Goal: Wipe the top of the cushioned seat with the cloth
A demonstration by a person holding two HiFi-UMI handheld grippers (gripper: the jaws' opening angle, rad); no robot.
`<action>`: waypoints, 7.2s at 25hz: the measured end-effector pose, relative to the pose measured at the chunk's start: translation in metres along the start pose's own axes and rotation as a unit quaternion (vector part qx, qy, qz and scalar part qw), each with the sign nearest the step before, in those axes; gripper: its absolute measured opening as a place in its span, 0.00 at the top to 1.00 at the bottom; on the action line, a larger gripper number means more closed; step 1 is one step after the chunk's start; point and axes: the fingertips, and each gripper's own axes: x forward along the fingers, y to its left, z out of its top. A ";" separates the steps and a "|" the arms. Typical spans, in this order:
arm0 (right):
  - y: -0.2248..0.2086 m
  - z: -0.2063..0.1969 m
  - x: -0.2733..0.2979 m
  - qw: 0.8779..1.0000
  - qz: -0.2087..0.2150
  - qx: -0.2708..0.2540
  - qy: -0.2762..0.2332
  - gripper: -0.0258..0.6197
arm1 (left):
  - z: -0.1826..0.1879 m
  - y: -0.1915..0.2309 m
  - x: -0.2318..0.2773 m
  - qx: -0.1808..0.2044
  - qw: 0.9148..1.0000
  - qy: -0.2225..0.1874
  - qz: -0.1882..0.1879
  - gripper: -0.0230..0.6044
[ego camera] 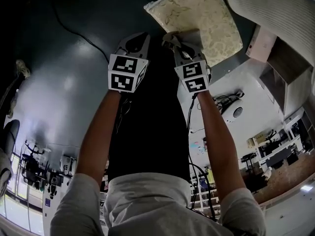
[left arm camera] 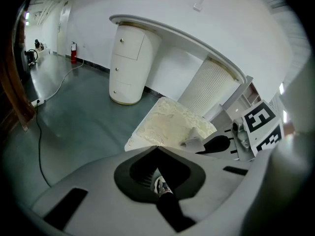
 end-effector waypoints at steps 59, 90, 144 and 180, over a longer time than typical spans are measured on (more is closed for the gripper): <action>-0.162 0.080 -0.003 0.994 0.004 0.098 -0.049 0.93 | 0.094 -0.011 0.066 0.005 1.000 0.014 0.009 0.94; -0.226 0.163 0.040 0.994 -0.014 0.103 -0.020 0.93 | 0.079 0.049 0.049 -0.120 0.990 -0.024 0.071 0.94; 0.040 0.097 0.086 0.992 0.023 -0.033 0.116 0.93 | -0.087 0.128 -0.129 -0.177 0.977 -0.062 0.103 0.94; 0.082 0.175 -0.468 0.941 -0.143 0.104 -0.288 0.93 | 0.212 -0.216 -0.339 0.144 0.971 -0.162 -0.096 0.94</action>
